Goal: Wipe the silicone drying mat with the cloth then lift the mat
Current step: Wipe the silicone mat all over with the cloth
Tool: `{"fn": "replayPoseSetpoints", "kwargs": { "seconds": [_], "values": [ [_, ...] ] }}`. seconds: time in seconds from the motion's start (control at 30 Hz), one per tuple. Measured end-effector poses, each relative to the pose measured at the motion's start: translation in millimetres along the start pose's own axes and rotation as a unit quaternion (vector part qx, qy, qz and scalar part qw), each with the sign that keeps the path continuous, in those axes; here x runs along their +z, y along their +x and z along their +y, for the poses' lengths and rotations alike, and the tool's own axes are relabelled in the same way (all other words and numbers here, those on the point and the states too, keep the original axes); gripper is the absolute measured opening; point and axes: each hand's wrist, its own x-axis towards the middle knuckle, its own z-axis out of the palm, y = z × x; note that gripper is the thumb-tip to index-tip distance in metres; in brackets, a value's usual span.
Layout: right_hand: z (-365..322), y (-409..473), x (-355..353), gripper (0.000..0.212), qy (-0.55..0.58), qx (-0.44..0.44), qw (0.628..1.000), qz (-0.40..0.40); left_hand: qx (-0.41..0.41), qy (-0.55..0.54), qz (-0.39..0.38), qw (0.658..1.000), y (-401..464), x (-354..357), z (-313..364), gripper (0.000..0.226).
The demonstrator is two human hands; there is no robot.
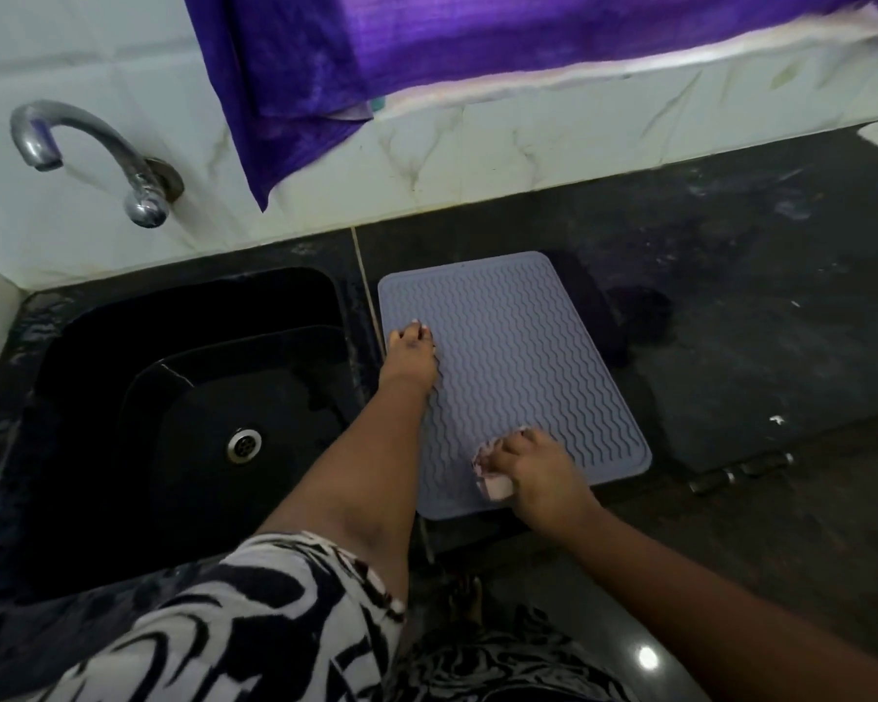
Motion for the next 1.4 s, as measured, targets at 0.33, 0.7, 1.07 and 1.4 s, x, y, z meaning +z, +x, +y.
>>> {"fn": "replayPoseSetpoints", "kwargs": {
  "seconds": [0.33, 0.7, 1.07, 1.4],
  "values": [
    [19.1, -28.0, -41.2, 0.006, 0.165, 0.003, 0.984, -0.065, -0.046, 0.069, -0.072, 0.994, -22.2, -4.4, 21.8, 0.060],
    [56.1, 63.9, -100.4, 0.041, 0.181, 0.123, 0.976, -0.005, 0.009, -0.026, 0.041, 0.999, -16.0, -16.8, 25.3, 0.052],
    [54.1, 268.2, -117.8, 0.021, 0.182, 0.103, 0.975, 0.073, 0.061, -0.025, 0.075, 0.995, 104.9, -23.8, 7.1, 0.048],
    [52.7, 277.1, -69.3, 0.034, 0.007, 0.094, 0.996, -0.006, 0.049, 0.025, 0.039, 0.998, 120.5, -1.9, -10.8, 0.056]
  ]
}}
